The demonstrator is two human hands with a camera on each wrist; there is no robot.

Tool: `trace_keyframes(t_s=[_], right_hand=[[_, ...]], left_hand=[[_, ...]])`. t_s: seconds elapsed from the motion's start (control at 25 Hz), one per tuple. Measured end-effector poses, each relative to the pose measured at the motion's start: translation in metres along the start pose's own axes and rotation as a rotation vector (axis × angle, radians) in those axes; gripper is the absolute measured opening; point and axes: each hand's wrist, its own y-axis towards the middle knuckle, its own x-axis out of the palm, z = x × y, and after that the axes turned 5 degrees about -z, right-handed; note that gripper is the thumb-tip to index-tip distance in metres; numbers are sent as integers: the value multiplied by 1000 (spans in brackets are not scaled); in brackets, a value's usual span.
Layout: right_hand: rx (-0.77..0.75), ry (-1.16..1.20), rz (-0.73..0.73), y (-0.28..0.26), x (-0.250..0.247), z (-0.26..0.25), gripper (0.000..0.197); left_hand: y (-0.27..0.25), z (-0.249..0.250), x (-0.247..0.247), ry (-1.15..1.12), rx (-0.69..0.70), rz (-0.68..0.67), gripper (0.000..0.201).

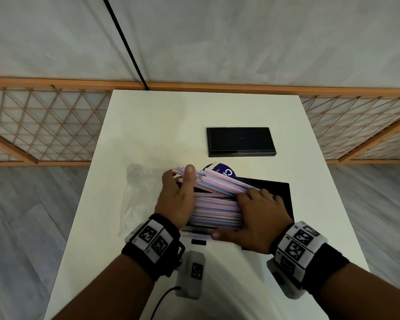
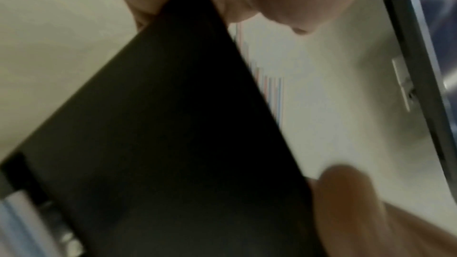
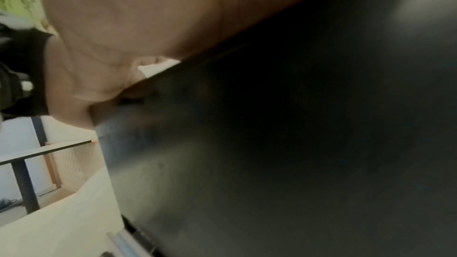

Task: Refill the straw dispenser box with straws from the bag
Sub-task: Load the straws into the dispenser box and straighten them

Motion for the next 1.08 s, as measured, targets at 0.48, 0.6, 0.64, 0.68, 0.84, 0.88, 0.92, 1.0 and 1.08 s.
trace_keyframes(t_s=[0.48,0.6,0.64,0.68,0.84,0.88,0.92,1.0,1.08], right_hand=[[28,193,58,10,6,8,83],[45,169,25,15,3,-3,66],[24,157,38,15,-1,-8,57],[-7,150,50,15,-5,-12,49],[-66,200,109,9,-12,-13,48],[-58,201,99,7,-10,-12,56],[-52,185,81,6,-6,-9,69],[-33,135,43,3,0,-1,95],[22,118,16,2,0,7,111]], left_hand=[[-12,7,12,119,338,73,10],[-6,3,10,175,309,81,17],[-5,4,8,152,313,90,22],[-5,7,5,98,317,94,24],[-7,16,-5,183,408,81,39],[-6,14,-7,307,456,91,47],[-5,10,-7,398,493,95,52],[-4,6,-7,350,374,13,60],[-6,1,-6,235,149,-128,73]])
